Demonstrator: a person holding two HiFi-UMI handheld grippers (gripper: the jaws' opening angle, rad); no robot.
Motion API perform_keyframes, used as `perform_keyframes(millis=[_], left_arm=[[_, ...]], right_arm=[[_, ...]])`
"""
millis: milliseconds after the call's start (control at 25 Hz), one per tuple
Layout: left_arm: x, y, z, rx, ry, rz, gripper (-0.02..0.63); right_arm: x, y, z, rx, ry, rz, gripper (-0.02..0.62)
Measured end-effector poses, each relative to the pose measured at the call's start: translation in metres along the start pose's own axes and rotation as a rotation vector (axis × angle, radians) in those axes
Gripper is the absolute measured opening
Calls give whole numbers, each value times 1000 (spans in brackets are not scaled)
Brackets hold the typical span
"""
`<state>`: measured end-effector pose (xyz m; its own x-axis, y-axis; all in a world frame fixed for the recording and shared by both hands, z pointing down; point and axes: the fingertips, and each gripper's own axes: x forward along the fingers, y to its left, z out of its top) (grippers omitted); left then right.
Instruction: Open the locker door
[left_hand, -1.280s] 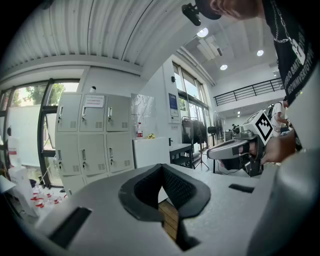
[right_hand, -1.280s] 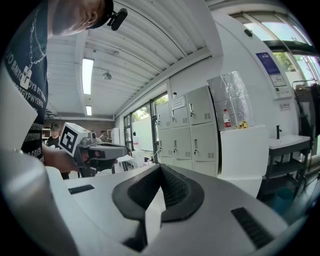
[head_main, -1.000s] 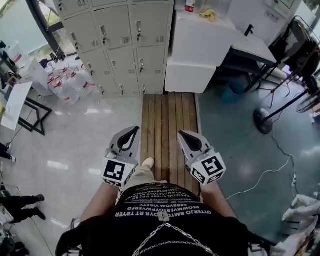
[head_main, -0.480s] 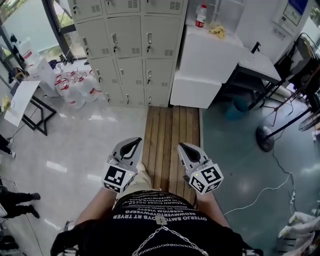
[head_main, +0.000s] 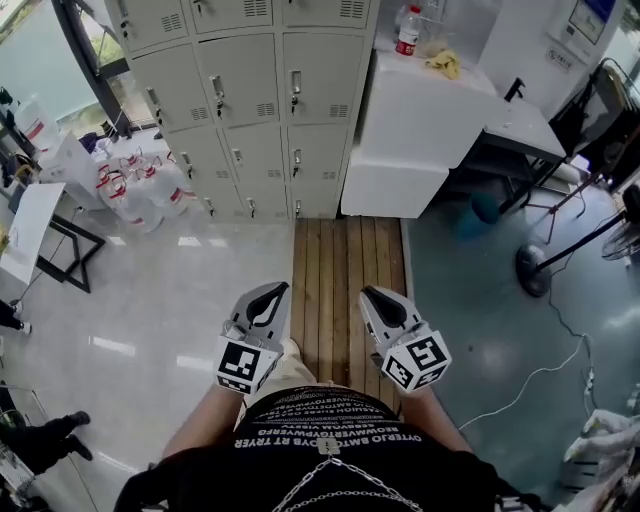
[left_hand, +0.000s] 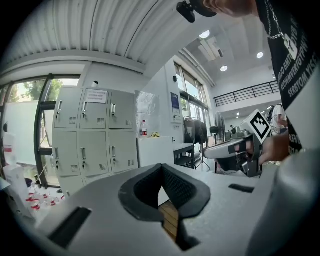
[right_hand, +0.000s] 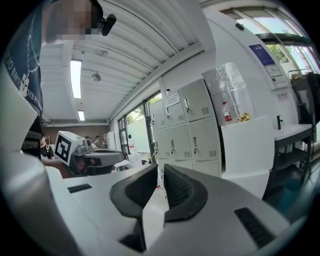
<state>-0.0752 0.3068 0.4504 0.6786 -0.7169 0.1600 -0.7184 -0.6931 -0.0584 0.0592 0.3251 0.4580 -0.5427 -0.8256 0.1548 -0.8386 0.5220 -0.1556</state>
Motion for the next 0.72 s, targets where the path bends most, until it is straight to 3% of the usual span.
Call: perform_keyframes(millis=[360, 720], left_arm=[[35, 73, -20, -68, 26, 9, -6], [63, 120, -8, -80, 4, -55, -6]], right_arm=[[85, -11, 7, -11, 59, 41, 72], [139, -24, 28, -2, 55, -16, 86]])
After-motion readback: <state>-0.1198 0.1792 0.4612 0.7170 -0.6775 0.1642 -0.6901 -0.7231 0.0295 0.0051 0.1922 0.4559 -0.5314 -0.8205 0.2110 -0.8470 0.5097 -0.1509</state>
